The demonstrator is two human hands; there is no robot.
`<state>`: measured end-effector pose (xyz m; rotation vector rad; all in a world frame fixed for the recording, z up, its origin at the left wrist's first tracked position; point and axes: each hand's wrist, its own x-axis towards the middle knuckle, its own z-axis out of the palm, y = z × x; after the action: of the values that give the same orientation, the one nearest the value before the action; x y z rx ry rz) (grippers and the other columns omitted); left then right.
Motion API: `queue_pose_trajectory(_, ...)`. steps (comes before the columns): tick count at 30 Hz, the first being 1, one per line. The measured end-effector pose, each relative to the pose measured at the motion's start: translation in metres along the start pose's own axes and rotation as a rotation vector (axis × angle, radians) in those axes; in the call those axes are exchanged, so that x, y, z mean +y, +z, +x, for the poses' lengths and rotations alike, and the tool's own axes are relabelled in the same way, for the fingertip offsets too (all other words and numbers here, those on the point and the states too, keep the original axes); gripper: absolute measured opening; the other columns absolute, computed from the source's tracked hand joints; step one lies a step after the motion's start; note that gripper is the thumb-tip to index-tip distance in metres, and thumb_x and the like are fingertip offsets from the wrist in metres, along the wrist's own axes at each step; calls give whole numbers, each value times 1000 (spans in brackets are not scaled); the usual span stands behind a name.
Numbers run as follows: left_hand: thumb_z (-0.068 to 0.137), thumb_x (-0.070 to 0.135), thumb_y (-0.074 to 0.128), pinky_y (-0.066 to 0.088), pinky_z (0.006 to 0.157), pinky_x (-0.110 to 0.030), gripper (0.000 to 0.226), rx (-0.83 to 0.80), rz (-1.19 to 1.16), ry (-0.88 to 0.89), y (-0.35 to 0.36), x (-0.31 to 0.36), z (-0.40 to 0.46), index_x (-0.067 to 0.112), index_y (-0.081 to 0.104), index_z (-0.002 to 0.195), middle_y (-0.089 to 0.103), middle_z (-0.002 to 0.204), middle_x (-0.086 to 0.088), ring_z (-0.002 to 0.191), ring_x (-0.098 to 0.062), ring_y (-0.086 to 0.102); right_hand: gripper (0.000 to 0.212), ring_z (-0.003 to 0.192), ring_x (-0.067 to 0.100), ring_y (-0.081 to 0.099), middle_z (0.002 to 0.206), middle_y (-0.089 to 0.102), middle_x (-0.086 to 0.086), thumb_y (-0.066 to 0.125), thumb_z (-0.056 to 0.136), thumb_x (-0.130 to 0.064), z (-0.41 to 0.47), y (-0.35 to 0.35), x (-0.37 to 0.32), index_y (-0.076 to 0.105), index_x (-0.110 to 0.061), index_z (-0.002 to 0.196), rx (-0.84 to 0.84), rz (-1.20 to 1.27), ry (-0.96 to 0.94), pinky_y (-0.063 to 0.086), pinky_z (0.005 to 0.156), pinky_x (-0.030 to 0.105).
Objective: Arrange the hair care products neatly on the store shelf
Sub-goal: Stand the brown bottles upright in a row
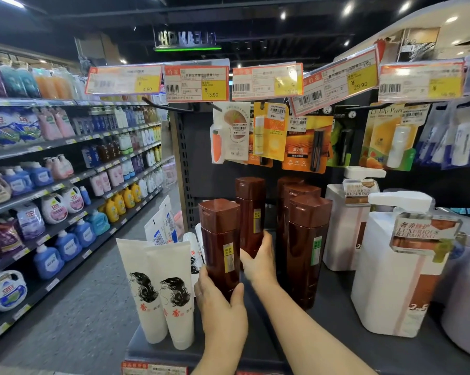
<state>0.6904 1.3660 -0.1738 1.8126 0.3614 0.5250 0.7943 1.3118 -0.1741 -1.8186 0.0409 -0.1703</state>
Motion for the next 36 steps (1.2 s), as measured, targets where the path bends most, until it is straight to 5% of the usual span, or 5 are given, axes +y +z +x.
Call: queue_pose_trajectory(36,80,8,64,29,98,-28,71,-13,-7,40,-1,-4,3,14,26,139,39,135,-9,125,-24,38,75,139,25,29,149,31,10,58,87,-8,-8,4,-1,11,-13,145,45,-224,69,29,112,40)
